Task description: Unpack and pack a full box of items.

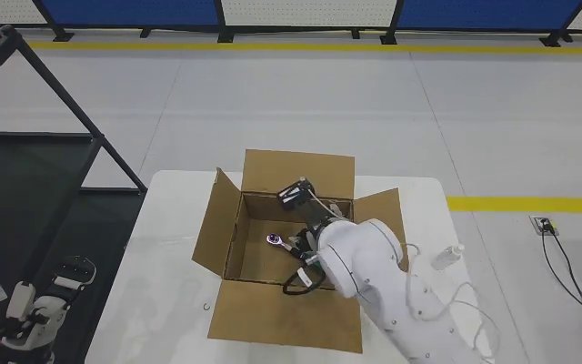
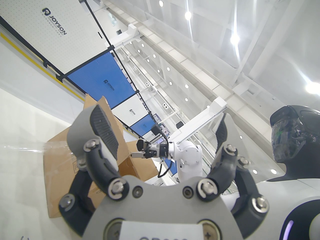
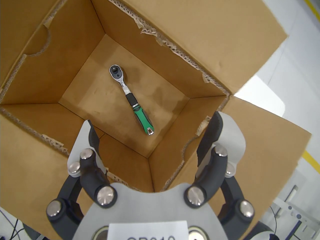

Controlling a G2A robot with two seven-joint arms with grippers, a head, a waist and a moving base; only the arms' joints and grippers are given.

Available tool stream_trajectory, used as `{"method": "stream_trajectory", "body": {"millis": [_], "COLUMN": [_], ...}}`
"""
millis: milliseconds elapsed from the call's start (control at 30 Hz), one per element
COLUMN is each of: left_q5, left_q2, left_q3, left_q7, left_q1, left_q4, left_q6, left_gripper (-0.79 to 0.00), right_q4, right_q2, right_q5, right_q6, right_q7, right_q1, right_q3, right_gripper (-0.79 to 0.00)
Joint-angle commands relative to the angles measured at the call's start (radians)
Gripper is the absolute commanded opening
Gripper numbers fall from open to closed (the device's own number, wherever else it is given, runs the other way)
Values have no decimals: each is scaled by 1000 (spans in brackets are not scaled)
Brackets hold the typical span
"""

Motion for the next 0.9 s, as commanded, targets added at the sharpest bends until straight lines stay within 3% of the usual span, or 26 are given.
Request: {"method": "stream_trajectory", "body": {"millis": [0, 333, 400, 567, 867], "left_q5": [0, 0, 0, 0, 0], "left_q2": [0, 0, 0, 0, 0], "left_q3": [0, 0, 0, 0, 0], "left_q7": [0, 0, 0, 0, 0], "left_q1": [0, 0, 0, 0, 0], "left_q4": [0, 0, 0, 0, 0], "left_q6": [0, 0, 0, 0, 0], "left_gripper": [0, 0, 0, 0, 0], "right_q4": [26, 26, 16, 185, 616], "right_q2": [-2, -2, -3, -21, -111], "right_q5": [8, 8, 57, 148, 326], "right_q6": [-2, -2, -46, -186, -315], "right_q7": [4, 4, -54, -94, -187], "right_q1": [9, 9, -9, 32, 231], "right_q3": [-2, -2, -3, -47, -176], "right_gripper": [0, 0, 0, 0, 0]}}
